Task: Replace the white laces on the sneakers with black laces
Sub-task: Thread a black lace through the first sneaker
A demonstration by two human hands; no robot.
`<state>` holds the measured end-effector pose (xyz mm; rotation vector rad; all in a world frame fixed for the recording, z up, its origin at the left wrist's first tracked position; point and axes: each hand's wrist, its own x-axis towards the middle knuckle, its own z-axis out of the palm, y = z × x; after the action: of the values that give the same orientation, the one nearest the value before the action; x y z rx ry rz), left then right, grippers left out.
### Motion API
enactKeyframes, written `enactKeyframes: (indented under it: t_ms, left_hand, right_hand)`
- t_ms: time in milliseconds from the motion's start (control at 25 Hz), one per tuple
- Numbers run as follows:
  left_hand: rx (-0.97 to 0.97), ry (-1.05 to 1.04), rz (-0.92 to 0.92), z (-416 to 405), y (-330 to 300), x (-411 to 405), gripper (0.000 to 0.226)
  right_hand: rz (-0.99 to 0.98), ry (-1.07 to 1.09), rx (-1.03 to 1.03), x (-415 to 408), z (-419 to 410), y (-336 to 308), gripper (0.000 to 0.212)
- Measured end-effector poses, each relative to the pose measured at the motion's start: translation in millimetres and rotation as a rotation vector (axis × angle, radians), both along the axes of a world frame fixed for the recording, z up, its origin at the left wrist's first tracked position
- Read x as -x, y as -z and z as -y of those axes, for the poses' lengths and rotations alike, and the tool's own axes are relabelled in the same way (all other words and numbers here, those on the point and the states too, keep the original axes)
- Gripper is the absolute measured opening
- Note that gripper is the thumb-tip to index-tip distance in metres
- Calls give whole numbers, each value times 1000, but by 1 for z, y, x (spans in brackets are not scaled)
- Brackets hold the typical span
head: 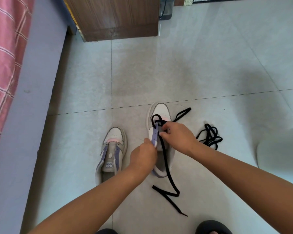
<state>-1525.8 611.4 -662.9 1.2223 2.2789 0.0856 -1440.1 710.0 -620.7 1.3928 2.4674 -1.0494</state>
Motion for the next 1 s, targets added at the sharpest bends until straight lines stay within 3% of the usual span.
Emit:
enactKeyframes:
  t_ms: [120,400,680,880,1000]
  left_hand:
    - [-10,10,15,3,-2,-5,19]
    - [8,-74,106,3,-4,3,22]
    - [42,-62,142,9,-9,-2,16]
    - [-8,-5,54,15,-15,1,11]
    - [-95,5,-15,21,-18,8,22]
  right_hand:
    - [60,-67,-74,7,2,8,12]
    - [16,-123,11,-8,41,2,10]
    - [8,-209,-56,-23,64,1,12]
    - [-17,-263,-71,-24,68,-12,12]
    - [-89,-218,-244,-27,55,-33,21]
